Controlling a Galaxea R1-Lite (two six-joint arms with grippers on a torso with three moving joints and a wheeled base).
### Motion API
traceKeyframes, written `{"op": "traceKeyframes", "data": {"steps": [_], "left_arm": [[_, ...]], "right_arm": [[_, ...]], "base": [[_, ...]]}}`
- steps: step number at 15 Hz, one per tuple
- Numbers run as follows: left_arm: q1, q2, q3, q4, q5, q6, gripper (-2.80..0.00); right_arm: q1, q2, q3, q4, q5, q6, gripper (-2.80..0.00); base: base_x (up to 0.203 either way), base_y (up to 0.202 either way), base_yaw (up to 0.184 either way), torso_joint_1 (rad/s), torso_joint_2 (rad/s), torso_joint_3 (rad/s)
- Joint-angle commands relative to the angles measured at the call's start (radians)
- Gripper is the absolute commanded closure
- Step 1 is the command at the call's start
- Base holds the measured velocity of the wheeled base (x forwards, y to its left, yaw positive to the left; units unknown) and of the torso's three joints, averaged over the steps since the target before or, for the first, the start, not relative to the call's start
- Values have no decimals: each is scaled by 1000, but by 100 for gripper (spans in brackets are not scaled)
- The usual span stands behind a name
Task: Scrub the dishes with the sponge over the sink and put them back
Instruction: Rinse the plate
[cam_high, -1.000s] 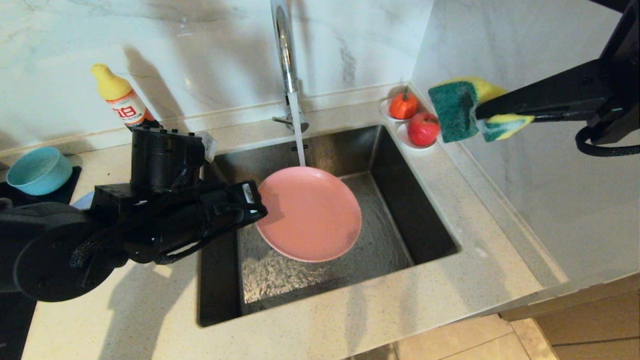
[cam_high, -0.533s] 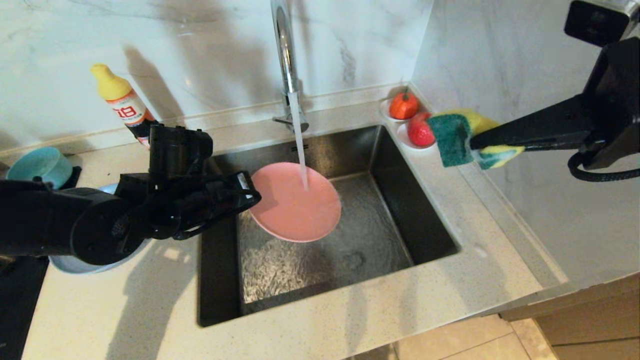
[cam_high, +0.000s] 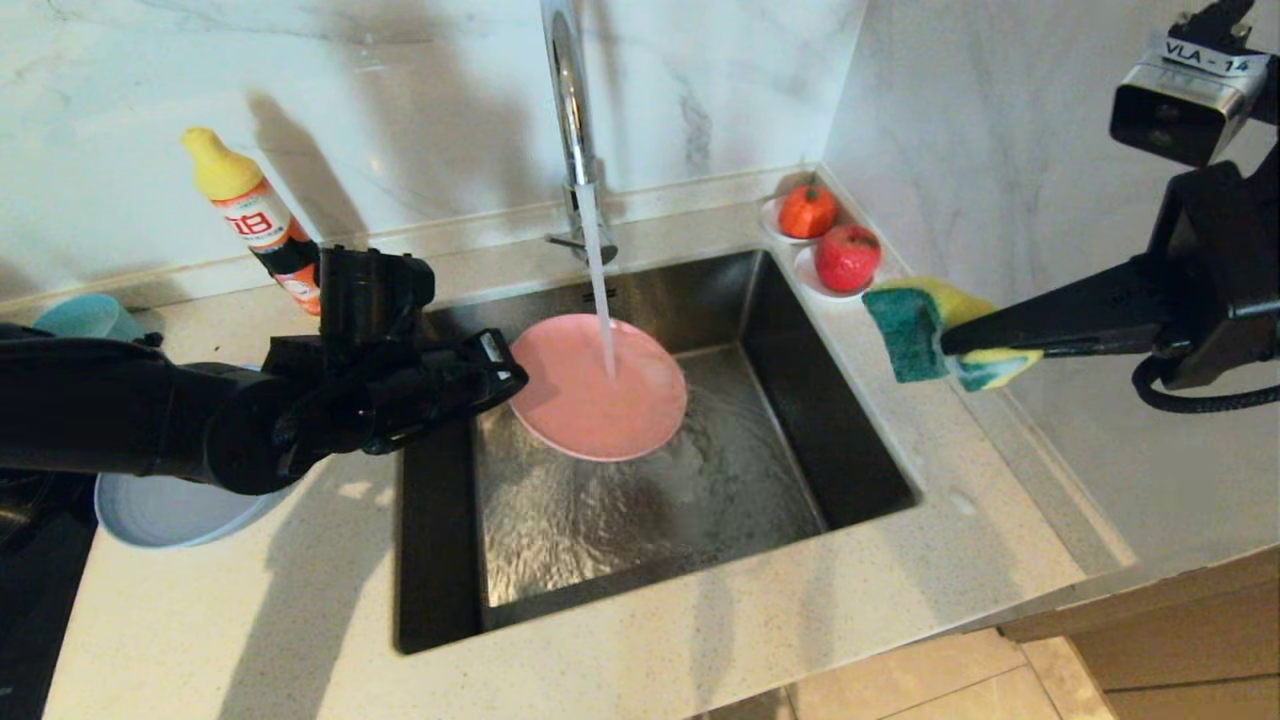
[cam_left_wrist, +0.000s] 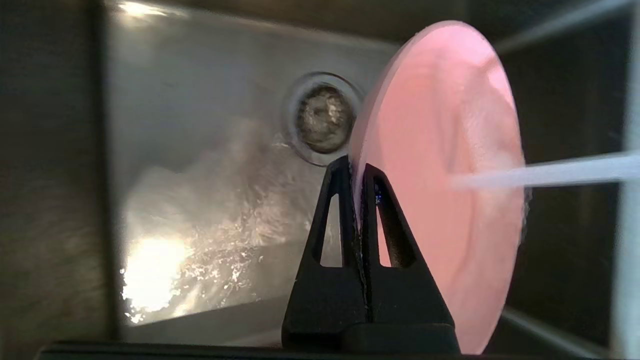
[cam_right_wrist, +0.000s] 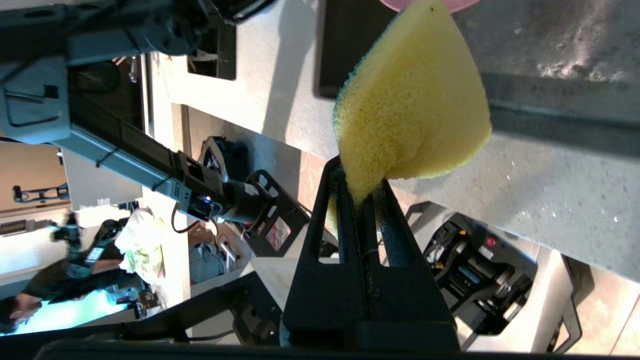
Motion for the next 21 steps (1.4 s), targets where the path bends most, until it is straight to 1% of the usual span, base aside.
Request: {"op": "traceKeyframes", "data": {"steps": [1, 3, 5, 8, 10, 16, 18, 21], "left_arm": [[-7, 28, -8, -25, -34, -1, 0], [-15, 40, -10, -69, -62, 1, 0], [-16, 40, -10, -115, -117, -2, 0], [-16, 44, -2, -159, -165, -14, 0], [-16, 49, 1, -163, -171, -19, 0], [-25, 55, 3, -172, -249, -48, 0], [-28, 56, 14, -177, -250, -46, 0], [-27, 50, 33, -174, -230, -34, 0]], "right_arm": [[-12, -9, 33, -20, 4, 2, 0], [-13, -13, 57, -45, 6, 1, 0], [-12, -13, 65, -47, 6, 0, 0], [-12, -20, 73, -48, 6, 0, 0], [-12, -20, 77, -50, 6, -6, 0], [-12, -20, 81, -48, 6, -6, 0], [-12, -22, 93, -50, 6, -6, 0], [-12, -27, 99, -50, 6, -10, 0]], "base": [[0, 0, 0, 0, 0, 0], [0, 0, 0, 0, 0, 0], [0, 0, 0, 0, 0, 0], [0, 0, 0, 0, 0, 0], [0, 0, 0, 0, 0, 0], [0, 0, 0, 0, 0, 0], [0, 0, 0, 0, 0, 0], [0, 0, 0, 0, 0, 0]]}}
